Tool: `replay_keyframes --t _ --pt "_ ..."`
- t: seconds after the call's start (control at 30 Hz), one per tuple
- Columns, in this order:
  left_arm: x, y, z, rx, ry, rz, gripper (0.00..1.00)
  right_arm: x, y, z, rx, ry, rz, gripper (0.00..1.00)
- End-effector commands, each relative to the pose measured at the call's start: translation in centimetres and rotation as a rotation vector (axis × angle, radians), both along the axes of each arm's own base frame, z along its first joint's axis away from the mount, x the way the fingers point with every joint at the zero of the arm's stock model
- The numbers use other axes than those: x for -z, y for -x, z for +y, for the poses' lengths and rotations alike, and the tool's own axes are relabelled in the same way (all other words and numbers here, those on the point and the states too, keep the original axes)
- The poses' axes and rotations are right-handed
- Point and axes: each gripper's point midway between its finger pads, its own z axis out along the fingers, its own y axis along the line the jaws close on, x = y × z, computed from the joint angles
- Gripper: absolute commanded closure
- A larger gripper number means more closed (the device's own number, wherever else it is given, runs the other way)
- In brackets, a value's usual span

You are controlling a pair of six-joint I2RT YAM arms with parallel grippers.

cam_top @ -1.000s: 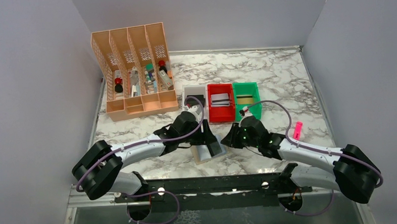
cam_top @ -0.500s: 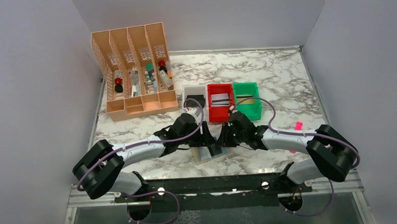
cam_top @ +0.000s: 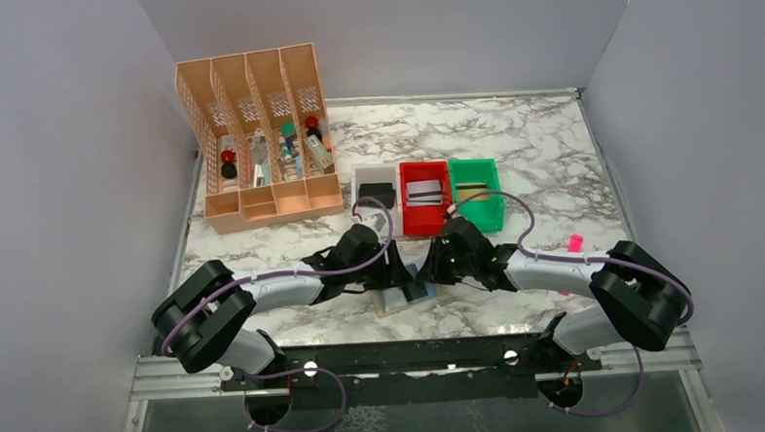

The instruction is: Take the credit cards out of the card holder

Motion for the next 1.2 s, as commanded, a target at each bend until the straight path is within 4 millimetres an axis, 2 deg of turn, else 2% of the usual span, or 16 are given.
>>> replay_keyframes --t 0.0,0.17,0.33,0.53,0.83,1.17 --pt "1.1 0.0 0.4 -0.069 0.005 0.039 0.42 3.6 1.5 -3.2 0.057 0.132 0.077 0.74" --pt "2.5 0.6 0.8 -0.146 0.051 0.105 0.53 3.2 1.3 -3.3 0.071 0.127 0.063 0.74" --pt "3.0 0.6 0.8 -0.162 0.060 0.121 0.62 3.0 1.1 -3.4 0.078 0.129 0.057 0.74" --pt "2.8 0.5 0.8 -0.159 0.064 0.105 0.83 3.1 1.3 -3.4 0.087 0.121 0.062 0.74" --pt "2.1 0.6 1.6 -0.165 0.072 0.067 0.97 2.9 1.2 -3.4 0.094 0.111 0.059 0.74" --pt "1.4 -0.1 2.8 -0.149 -0.029 -0.007 1.00 2.5 1.1 -3.1 0.083 0.098 0.046 0.74"
